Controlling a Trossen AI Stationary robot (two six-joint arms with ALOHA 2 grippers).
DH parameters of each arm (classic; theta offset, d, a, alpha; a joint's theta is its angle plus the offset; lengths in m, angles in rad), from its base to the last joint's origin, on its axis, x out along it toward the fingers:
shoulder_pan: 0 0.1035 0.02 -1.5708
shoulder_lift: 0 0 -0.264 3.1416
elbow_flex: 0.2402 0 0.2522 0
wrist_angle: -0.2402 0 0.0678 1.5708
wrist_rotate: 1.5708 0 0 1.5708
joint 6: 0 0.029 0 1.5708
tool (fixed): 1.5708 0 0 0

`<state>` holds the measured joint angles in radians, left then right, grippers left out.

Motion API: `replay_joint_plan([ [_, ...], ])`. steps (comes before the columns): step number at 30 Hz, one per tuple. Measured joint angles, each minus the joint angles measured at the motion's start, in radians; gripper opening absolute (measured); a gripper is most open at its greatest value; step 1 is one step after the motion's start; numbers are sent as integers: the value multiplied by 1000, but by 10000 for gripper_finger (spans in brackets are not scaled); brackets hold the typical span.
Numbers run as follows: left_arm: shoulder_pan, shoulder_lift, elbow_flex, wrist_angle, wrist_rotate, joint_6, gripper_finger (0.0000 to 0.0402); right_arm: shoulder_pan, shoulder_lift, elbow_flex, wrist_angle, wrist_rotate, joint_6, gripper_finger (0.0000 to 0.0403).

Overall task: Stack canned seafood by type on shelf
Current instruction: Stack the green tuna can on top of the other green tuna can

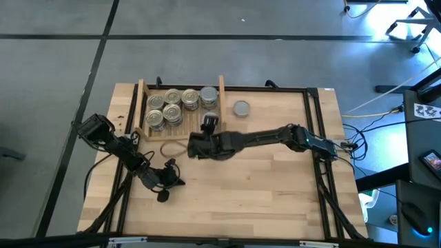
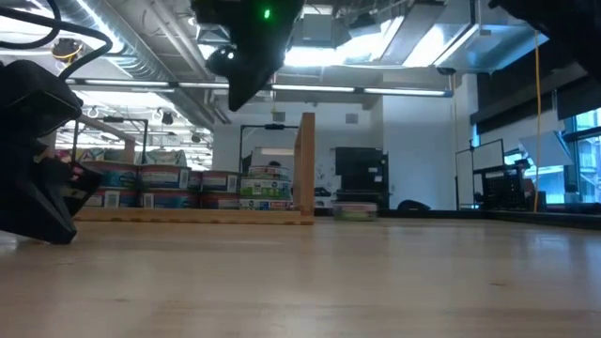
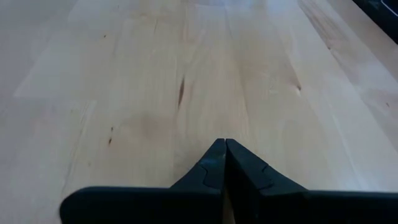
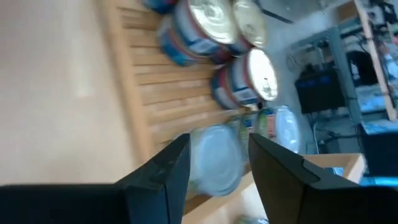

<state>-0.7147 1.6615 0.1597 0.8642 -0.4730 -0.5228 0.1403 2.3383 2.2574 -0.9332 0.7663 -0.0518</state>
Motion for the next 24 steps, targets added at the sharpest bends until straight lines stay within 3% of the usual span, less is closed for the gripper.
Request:
replay_joint_plan([
  [6,0,0,1,1,-1,-2,8,88,-58,0,-180,32,129,161],
  [12,0,0,1,3,-4,-4,8,106,-100,-18,-655,192,555,161],
  [16,1,-2,2,4,-6,-4,8,53,-213,-256,-541,187,534,161],
  [19,-5,-2,4,-2,-9,-19,8,-21,-326,-498,-576,183,682,161],
  [22,-8,-4,4,-14,-10,-25,8,-98,-479,-763,-406,161,728,161],
  [24,-8,-3,4,-14,-11,-20,8,-157,-598,-925,-196,77,676,161],
])
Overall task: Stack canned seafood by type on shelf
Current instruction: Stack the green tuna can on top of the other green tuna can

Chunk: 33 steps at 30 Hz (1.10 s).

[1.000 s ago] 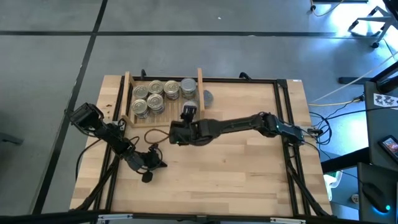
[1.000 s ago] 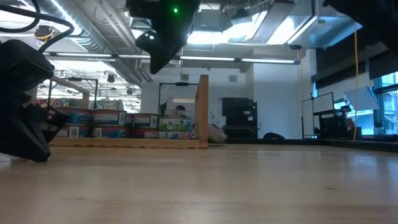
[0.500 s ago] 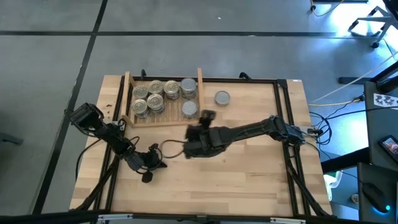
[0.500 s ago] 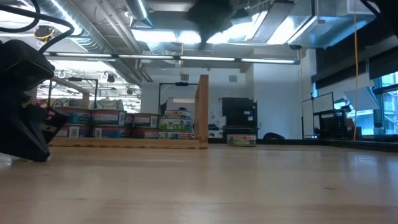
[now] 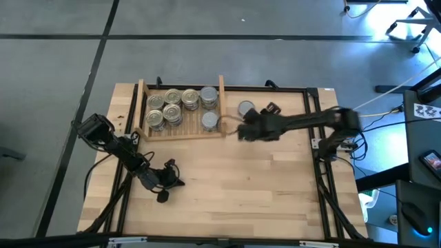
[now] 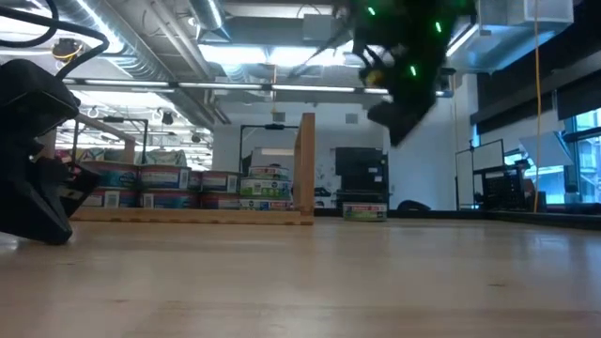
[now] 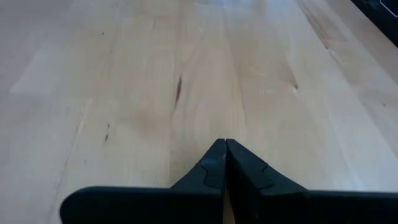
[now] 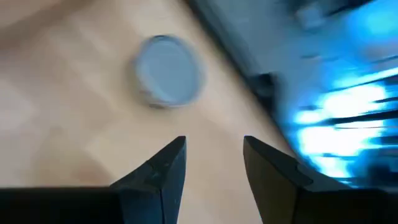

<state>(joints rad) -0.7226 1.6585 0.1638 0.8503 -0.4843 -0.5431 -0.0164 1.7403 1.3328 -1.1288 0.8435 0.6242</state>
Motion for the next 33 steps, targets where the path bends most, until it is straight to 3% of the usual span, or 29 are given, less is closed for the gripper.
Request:
replay_joint_plan([
  [4,9,0,0,0,2,24,8,-150,-179,-311,522,-258,-183,161],
  [7,17,0,0,0,5,21,8,-265,-245,-473,879,-426,-272,161],
  [13,18,0,0,1,4,17,8,-415,-181,-602,1246,-521,-298,161],
  [17,18,0,0,4,3,16,8,-437,-107,-607,1275,-554,-331,161],
  [21,19,0,0,3,-1,-4,7,-380,-91,-605,1205,-546,-400,161],
  [28,23,0,0,5,0,18,7,-161,-83,-612,1014,-514,-348,161],
  [33,39,0,13,1,-1,38,10,12,-86,-607,1012,-531,-255,160],
])
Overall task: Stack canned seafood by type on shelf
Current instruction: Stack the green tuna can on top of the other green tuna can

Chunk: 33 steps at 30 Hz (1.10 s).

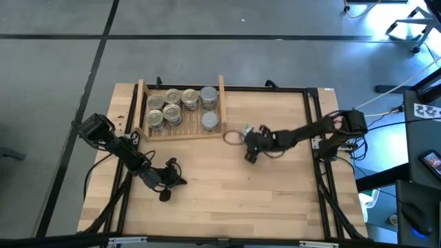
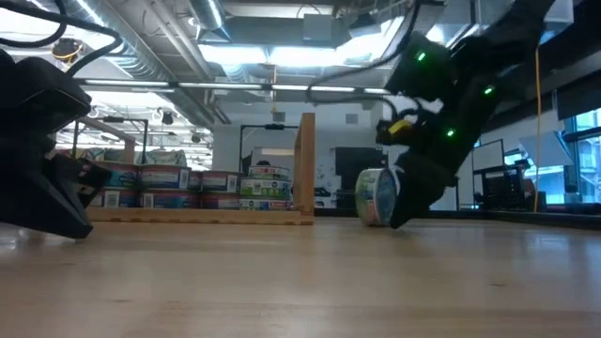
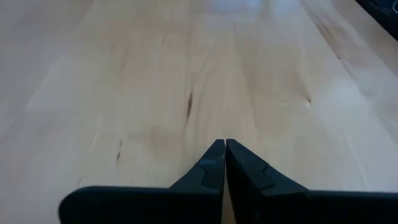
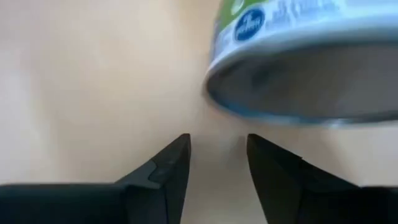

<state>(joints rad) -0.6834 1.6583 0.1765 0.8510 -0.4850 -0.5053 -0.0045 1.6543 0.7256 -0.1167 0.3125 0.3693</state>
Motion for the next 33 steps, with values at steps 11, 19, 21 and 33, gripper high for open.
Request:
replay_joint_plan([
  [11,4,0,14,2,0,43,40,203,-62,126,-261,86,151,160],
  [19,24,0,17,-3,1,19,134,194,-63,245,-315,89,99,193],
  [21,43,0,25,-3,1,15,170,194,-63,265,-345,108,94,222],
  [33,251,11,307,-175,-98,224,266,149,-63,252,-459,322,-45,376],
])
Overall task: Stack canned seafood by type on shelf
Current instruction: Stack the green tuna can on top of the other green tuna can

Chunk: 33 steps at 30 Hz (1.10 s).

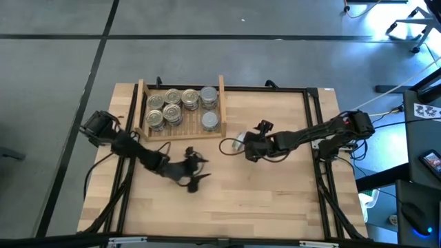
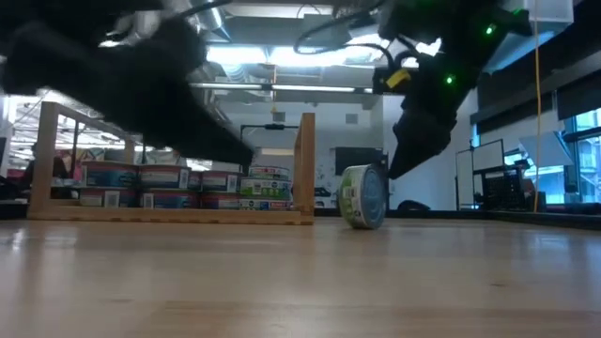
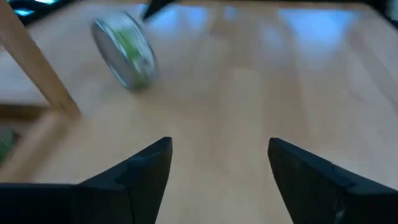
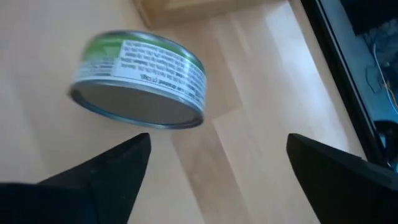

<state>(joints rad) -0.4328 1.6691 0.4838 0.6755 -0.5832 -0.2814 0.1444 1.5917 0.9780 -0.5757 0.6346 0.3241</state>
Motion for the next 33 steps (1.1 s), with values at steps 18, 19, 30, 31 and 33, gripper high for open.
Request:
replay_joint_plan([
  [18,298,353,470,-120,38,50,267,-86,0,-182,225,65,-249,386],
  [19,304,367,480,-118,39,50,267,-104,0,-191,245,51,-293,386],
  [30,334,394,490,-163,40,68,267,-255,0,-167,376,-347,-645,386],
  [31,337,394,490,-165,40,76,267,-260,0,-167,398,-386,-652,386],
  [33,338,394,490,-171,40,88,267,-268,0,-167,439,-449,-668,386],
])
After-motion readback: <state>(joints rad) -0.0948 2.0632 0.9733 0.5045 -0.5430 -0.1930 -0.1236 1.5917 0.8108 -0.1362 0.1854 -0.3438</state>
